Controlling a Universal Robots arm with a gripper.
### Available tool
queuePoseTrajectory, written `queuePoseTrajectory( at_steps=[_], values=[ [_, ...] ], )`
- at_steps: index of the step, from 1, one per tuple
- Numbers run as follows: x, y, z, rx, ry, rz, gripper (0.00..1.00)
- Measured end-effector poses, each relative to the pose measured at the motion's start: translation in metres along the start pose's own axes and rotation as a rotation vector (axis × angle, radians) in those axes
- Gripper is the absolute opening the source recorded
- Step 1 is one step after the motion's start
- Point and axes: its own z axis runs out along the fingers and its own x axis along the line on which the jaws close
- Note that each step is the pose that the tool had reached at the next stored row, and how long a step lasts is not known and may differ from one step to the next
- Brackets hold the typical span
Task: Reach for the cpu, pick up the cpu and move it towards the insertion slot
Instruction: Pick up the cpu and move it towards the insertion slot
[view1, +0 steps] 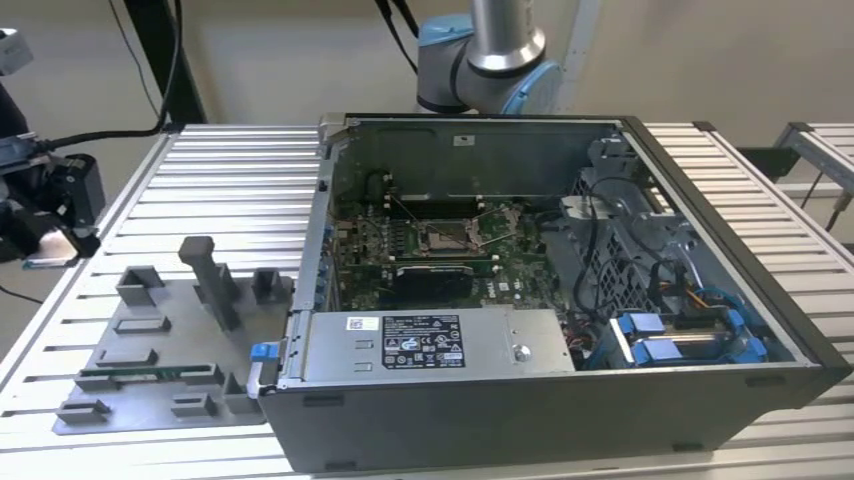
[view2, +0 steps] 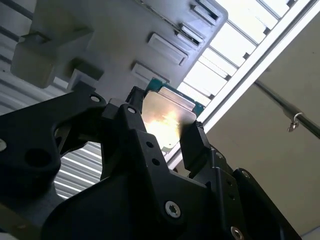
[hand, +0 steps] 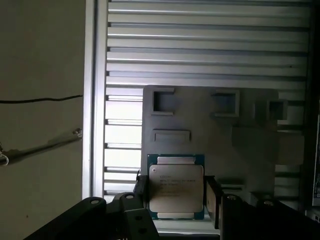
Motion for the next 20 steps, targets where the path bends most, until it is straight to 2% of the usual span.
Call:
queuePoseTrajectory(
  at_steps=[20],
  values=[
    [0.0000,0.0016,-0.0421,0.0000,0.0000,0.000,0.00]
  ],
)
